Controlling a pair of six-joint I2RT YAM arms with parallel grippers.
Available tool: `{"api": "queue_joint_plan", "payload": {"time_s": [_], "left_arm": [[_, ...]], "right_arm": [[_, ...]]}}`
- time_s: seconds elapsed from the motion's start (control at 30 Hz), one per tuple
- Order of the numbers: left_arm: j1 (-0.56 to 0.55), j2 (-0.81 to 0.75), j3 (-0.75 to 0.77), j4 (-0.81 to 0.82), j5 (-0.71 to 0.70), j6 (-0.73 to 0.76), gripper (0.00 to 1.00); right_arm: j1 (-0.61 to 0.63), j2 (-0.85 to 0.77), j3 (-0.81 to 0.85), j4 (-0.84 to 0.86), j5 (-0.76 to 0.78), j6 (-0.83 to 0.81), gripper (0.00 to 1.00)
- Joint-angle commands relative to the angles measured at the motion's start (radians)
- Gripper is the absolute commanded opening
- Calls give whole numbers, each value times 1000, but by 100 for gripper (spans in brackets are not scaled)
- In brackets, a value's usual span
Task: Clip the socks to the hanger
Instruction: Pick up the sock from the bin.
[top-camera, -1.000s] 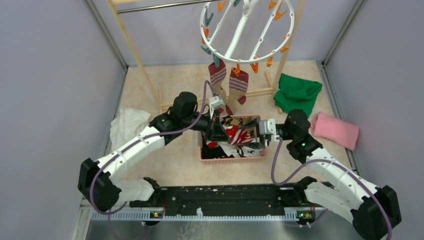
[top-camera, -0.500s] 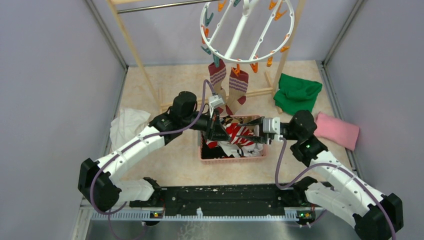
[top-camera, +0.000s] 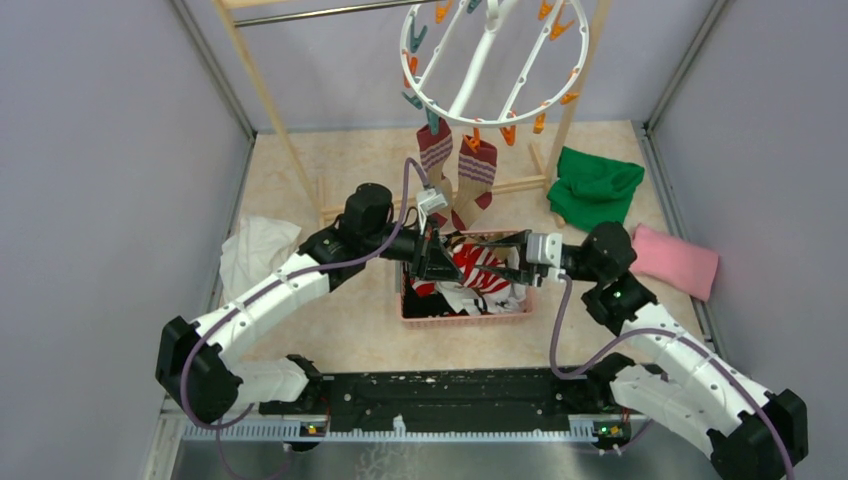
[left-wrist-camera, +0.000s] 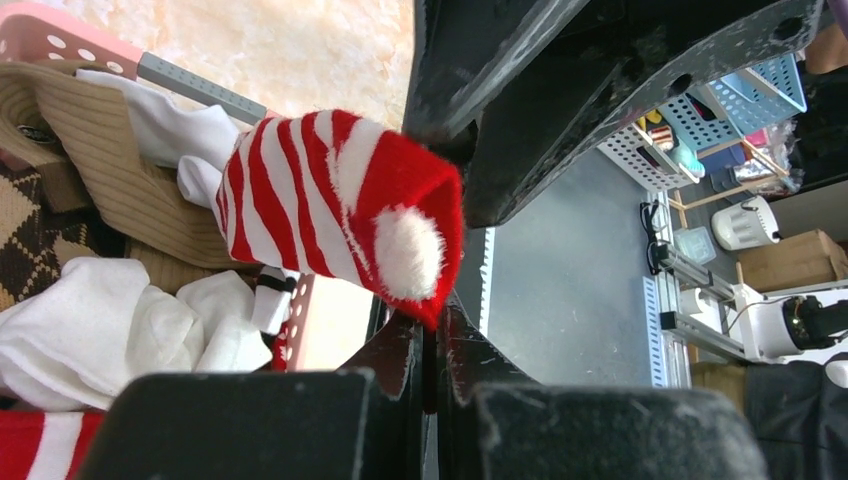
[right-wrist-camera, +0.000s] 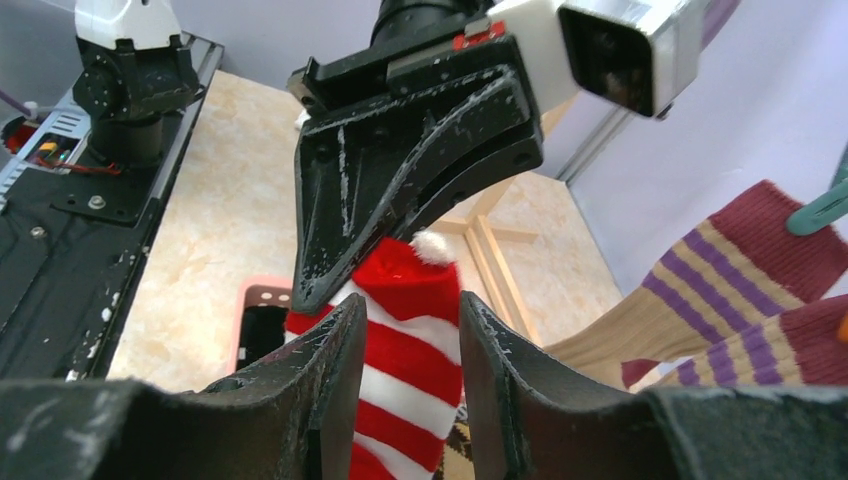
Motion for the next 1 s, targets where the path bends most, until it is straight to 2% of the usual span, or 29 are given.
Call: {"api": "queue_joint_plan", "payload": {"time_s": [0.0, 0.27, 0.43, 0.63, 0.77, 0.97], "left_arm": [[4, -40, -20, 69, 14, -29, 0], [4, -30, -21, 110, 32, -57, 0], [4, -31, -23, 134, 36, -73, 0], [4, -28, -39, 156, 48, -102, 0], [3, -23, -42, 157, 56, -97, 0], [3, -27, -45, 149, 51, -87, 0]], "right_arm": [[10, -59, 31, 42, 33, -22, 39], [16, -23, 32, -4, -13, -27, 41], [47, -8, 32, -36, 34, -52, 41], [64, 6, 29, 2, 55, -47, 38], [64, 17, 30, 27, 102, -53, 32], [64, 13, 39, 4, 143, -89, 15]]}}
